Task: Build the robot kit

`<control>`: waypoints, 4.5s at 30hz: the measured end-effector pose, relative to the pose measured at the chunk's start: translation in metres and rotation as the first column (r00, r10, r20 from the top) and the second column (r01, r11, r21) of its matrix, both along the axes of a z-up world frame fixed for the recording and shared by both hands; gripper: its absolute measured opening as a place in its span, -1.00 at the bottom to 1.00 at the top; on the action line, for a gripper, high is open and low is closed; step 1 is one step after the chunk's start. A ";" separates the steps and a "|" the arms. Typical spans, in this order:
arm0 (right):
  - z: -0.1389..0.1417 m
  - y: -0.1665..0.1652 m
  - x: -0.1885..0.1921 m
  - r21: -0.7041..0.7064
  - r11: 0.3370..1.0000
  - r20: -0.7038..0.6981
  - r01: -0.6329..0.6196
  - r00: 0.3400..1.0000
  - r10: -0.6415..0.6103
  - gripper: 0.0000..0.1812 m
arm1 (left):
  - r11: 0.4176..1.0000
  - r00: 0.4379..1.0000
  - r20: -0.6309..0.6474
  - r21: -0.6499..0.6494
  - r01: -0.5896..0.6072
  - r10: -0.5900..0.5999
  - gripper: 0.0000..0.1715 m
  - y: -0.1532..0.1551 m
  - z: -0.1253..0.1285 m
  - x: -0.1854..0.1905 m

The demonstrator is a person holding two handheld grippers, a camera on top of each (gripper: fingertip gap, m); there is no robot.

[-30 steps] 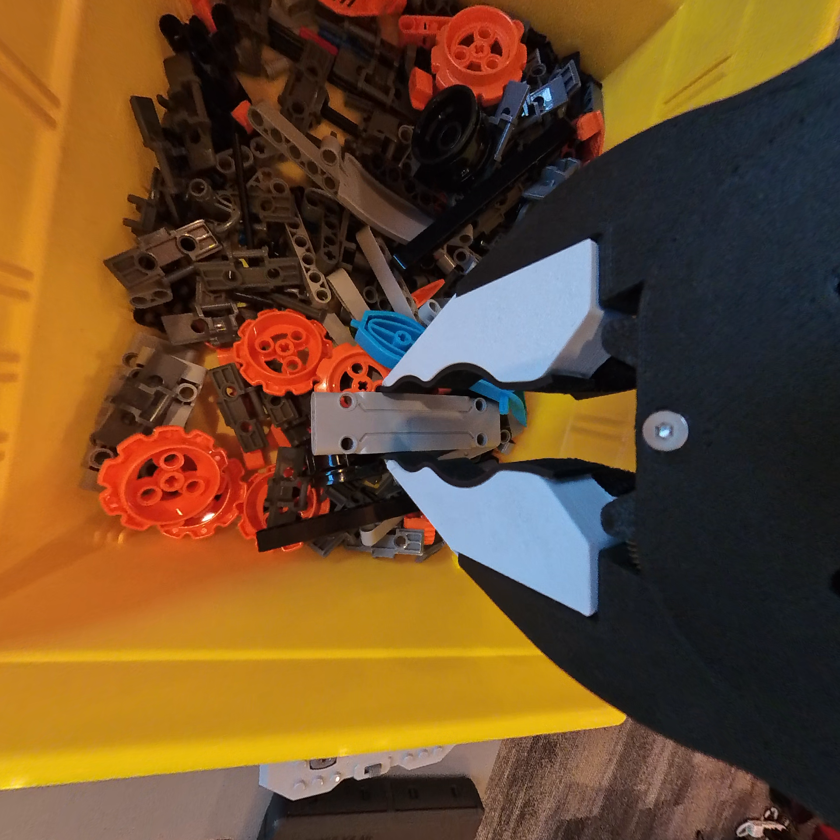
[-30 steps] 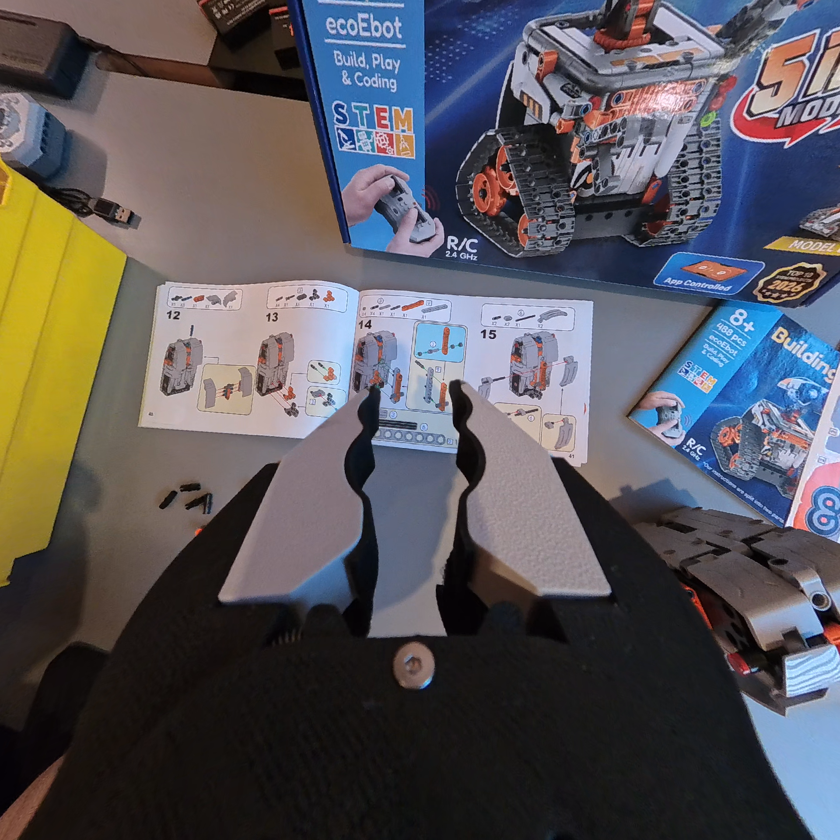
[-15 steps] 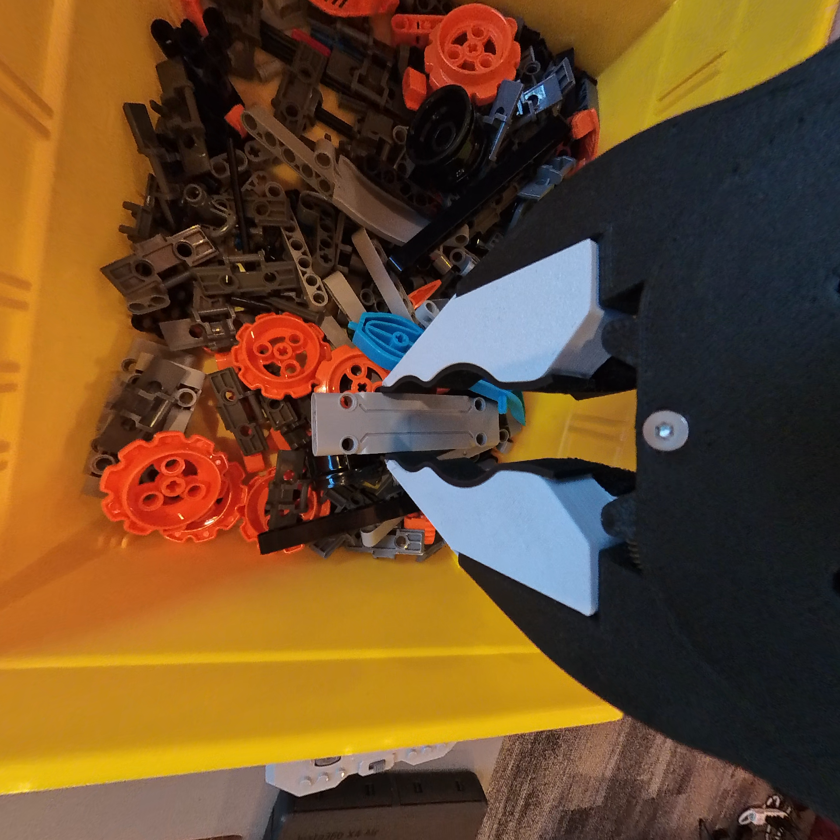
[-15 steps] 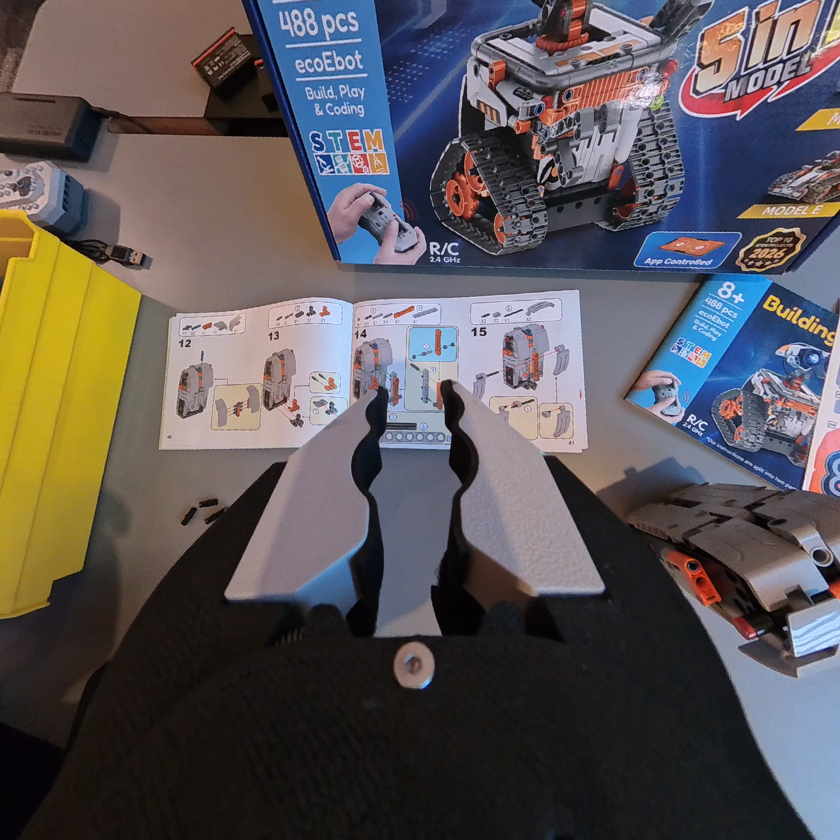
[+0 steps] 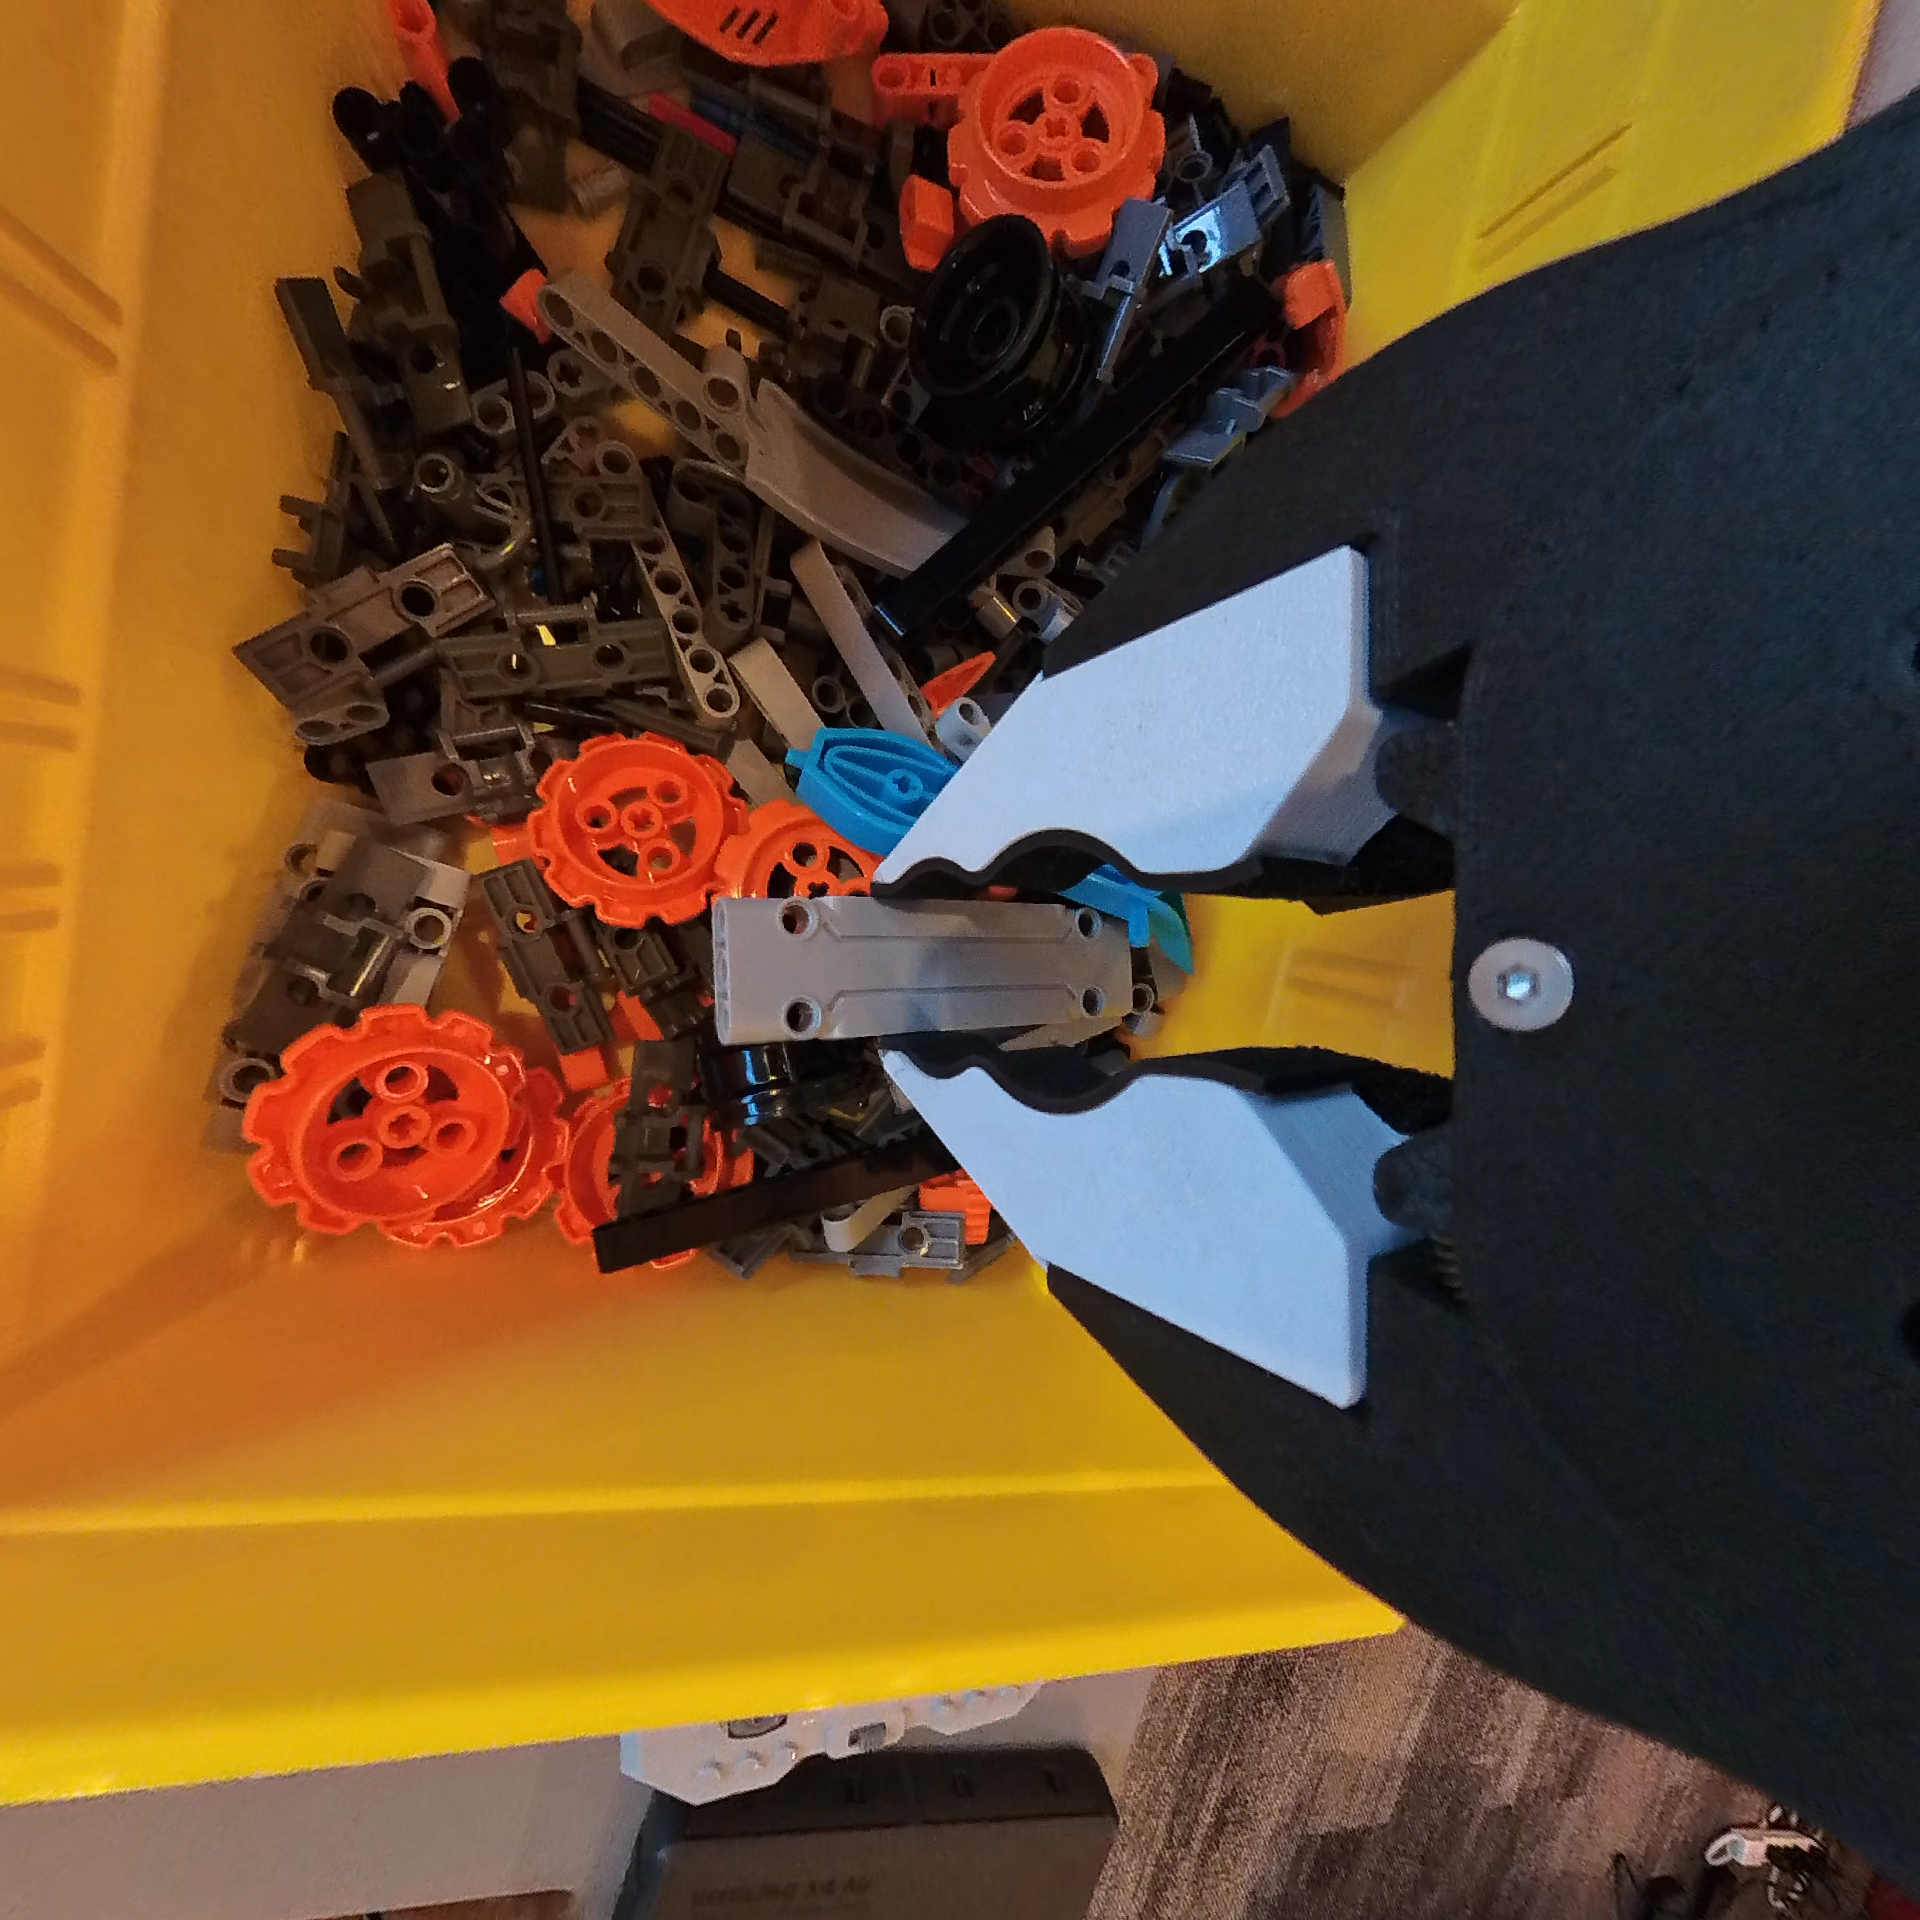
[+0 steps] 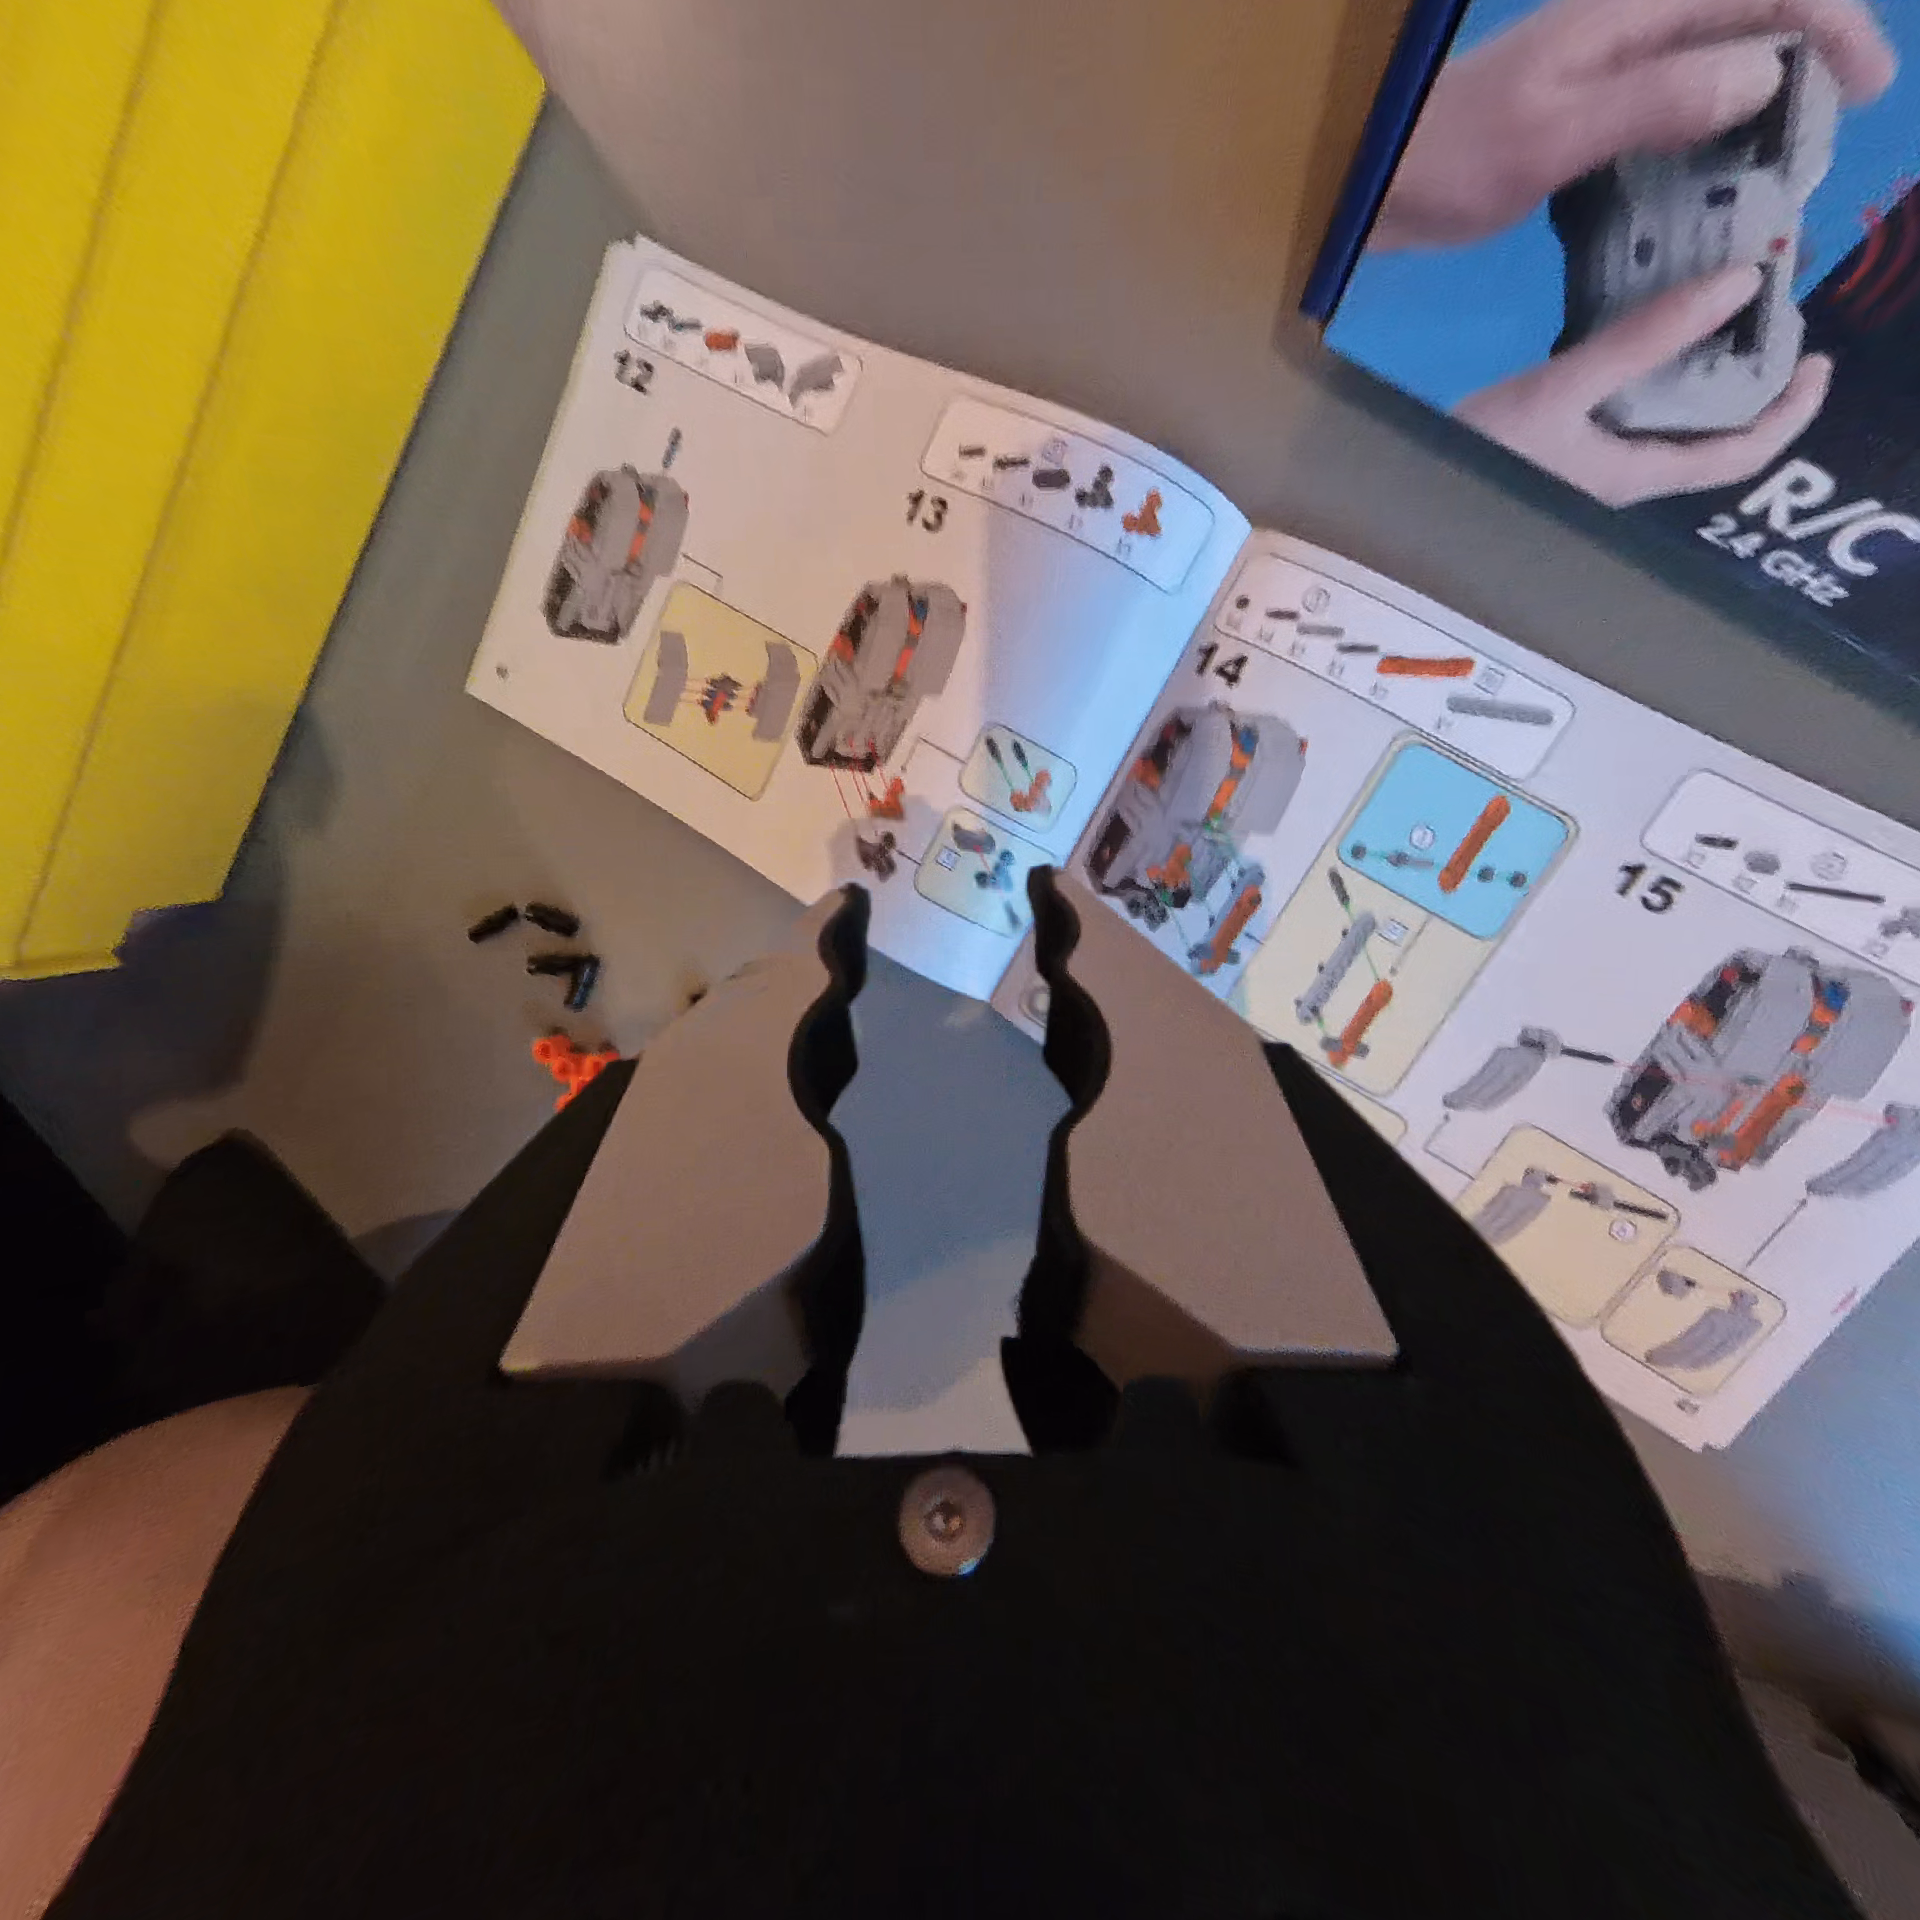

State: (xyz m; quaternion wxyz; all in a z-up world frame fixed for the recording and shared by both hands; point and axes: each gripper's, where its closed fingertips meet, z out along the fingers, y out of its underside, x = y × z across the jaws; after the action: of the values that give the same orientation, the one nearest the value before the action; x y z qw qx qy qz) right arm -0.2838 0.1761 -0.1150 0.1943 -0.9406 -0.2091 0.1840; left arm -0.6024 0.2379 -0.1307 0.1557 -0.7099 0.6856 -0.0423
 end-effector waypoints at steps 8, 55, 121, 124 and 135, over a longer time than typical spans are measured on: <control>-0.036 -0.030 -0.005 -0.237 0.971 0.061 -0.043 0.996 0.059 -0.56 | 1.000 1.000 0.002 0.012 0.004 -0.004 -0.74 -0.001 0.004 -0.001; 0.142 0.085 -0.092 0.561 0.828 -0.057 0.010 0.998 0.026 -0.48 | 0.822 0.925 0.233 -0.429 0.374 -0.299 -0.61 -0.134 0.043 0.017; -0.039 0.016 -0.371 -0.037 0.599 0.200 -0.800 0.581 0.789 -0.43 | 0.886 0.809 0.480 0.127 -0.446 0.338 -0.48 0.003 0.138 -0.114; -0.038 0.009 -0.369 -0.044 0.573 0.192 -0.818 0.556 0.809 -0.75 | 0.884 0.812 0.483 0.145 -0.444 0.328 -0.50 0.005 0.139 -0.112; 0.032 -0.054 -0.325 -0.039 0.528 -0.038 -0.848 0.530 0.847 -0.76 | 0.893 0.832 0.471 0.177 -0.414 0.293 -0.54 0.003 0.142 -0.101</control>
State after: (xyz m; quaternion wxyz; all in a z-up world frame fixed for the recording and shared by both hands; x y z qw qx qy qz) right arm -0.6088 0.1220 -0.0829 0.0575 -0.7246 -0.6326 0.2672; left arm -0.7037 0.2407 0.0110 0.4045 -0.7696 0.4884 -0.0745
